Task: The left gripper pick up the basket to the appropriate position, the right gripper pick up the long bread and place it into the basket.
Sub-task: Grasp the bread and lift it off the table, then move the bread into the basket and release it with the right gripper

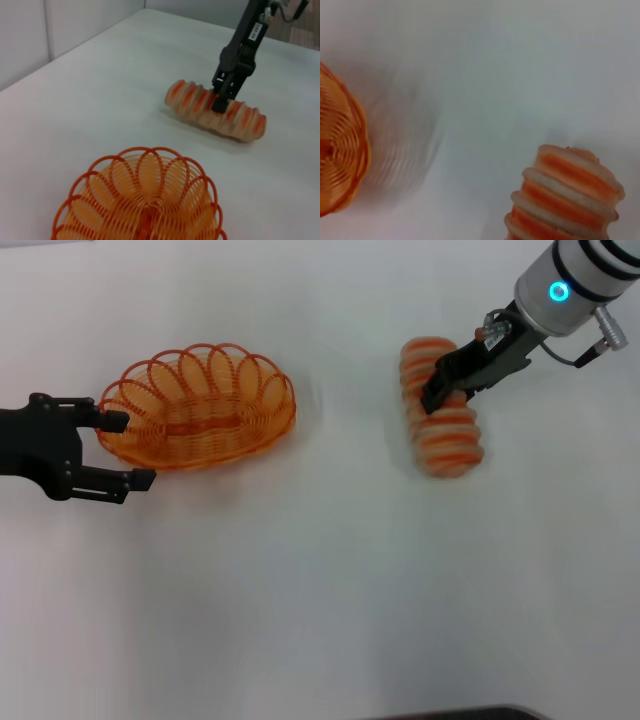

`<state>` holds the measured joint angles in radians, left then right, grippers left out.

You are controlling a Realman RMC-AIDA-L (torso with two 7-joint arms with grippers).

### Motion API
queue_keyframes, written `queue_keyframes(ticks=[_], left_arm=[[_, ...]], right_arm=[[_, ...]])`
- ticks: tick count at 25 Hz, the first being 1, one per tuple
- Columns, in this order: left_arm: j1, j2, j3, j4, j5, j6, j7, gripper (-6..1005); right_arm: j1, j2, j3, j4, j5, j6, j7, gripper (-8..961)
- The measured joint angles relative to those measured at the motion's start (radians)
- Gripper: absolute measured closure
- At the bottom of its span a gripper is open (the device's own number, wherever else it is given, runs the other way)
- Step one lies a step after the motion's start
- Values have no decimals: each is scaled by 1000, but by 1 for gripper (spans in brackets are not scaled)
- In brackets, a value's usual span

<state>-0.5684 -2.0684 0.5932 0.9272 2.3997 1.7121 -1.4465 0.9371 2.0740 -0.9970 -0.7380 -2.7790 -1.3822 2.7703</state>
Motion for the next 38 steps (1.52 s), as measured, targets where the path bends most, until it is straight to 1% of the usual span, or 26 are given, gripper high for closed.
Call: queue_keyframes(ticks=[5,9,11,15,17,18,20,21,22,23,26,29,30,34,38], left_arm=[[-6,-2,0,4,1,27,-11,154],[1,-4,1,6,-1,33,-12,154],[3,-5,0,6,-1,36,-12,154],[6,-6,-6,6,-1,44,-11,154],[10,-6,-8,6,-5,45,-8,154],[13,-6,-9,6,-11,45,-6,154],[16,-6,-10,7,-23,46,-6,154],[16,-6,-11,7,-26,46,-6,154],[17,-6,-11,3,-29,44,-6,154],[18,-6,-12,-1,-29,41,-7,154],[24,-7,-13,-25,-34,28,-10,154],[36,-11,-14,-35,-51,26,-13,155],[42,-13,-15,-35,-59,27,-13,155],[56,-15,-31,-35,-88,31,-14,155],[68,-15,-53,-35,-102,33,-14,155]], right_arm=[[-12,0,0,-17,1,8,-14,499],[-37,2,0,-53,9,28,-22,538],[-55,3,1,-77,38,37,-32,558],[-79,-2,17,-92,131,53,-92,575],[-111,0,51,-94,232,109,-201,584],[-111,0,51,-94,232,109,-201,588],[-135,4,72,-94,297,151,-272,596],[-151,4,83,-94,339,174,-317,601],[-176,4,95,-94,415,197,-392,605],[-176,4,95,-94,415,197,-392,613],[-216,4,118,-93,566,210,-549,635],[-241,7,128,-87,688,216,-704,670],[-245,7,128,-84,711,220,-748,690],[-244,10,122,-72,796,246,-907,721],[-209,15,94,-40,863,265,-1006,739]])
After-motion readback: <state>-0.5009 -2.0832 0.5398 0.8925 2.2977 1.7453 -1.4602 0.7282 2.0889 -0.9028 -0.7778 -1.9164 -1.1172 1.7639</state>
